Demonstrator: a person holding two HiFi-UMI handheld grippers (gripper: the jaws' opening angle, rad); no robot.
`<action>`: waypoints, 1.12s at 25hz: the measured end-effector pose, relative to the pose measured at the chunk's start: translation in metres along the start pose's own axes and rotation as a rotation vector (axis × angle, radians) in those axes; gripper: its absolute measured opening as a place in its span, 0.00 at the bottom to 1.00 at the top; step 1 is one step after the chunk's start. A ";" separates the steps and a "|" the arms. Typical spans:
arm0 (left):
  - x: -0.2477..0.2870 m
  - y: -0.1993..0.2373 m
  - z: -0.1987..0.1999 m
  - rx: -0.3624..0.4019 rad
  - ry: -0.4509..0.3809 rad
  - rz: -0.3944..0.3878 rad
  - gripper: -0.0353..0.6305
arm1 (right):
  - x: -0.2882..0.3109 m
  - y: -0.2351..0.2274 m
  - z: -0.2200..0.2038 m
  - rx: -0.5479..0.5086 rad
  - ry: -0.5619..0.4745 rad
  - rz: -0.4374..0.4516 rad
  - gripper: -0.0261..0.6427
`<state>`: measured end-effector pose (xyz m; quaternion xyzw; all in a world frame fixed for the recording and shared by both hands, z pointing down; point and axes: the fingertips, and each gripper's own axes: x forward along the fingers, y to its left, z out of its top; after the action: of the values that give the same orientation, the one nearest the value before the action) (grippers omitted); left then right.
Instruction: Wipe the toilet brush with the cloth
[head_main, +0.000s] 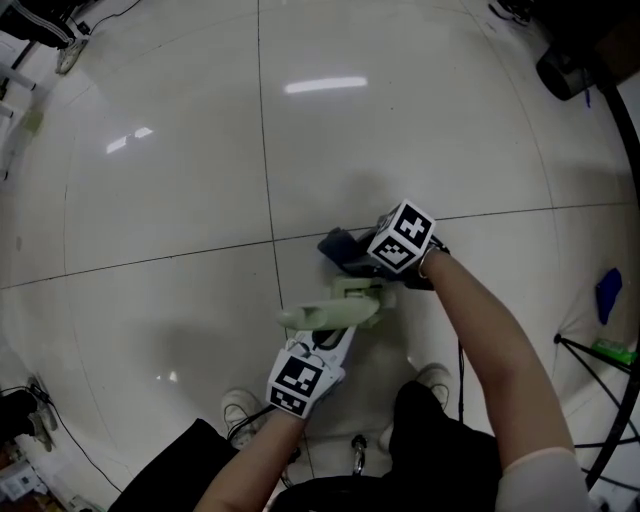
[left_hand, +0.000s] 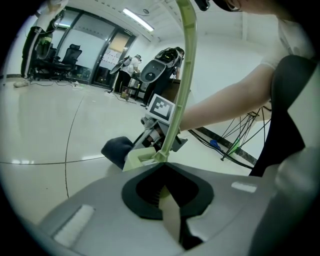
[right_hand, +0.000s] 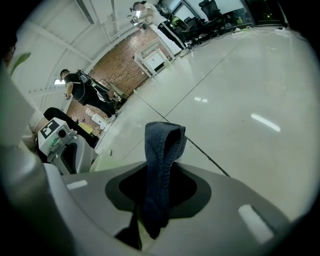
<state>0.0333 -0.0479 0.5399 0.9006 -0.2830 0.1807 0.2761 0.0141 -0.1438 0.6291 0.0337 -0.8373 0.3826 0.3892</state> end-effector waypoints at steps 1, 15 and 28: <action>0.000 0.001 -0.001 -0.001 0.002 0.000 0.06 | -0.002 -0.003 -0.005 0.006 0.004 -0.010 0.20; -0.056 0.027 0.042 0.041 -0.167 0.125 0.06 | -0.135 0.076 -0.091 0.123 -0.182 -0.351 0.20; -0.119 0.034 0.042 0.048 -0.253 0.207 0.06 | 0.003 0.197 -0.030 0.199 -0.233 -0.262 0.20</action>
<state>-0.0727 -0.0478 0.4628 0.8884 -0.4025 0.1002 0.1968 -0.0390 0.0164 0.5222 0.2245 -0.8232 0.4031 0.3309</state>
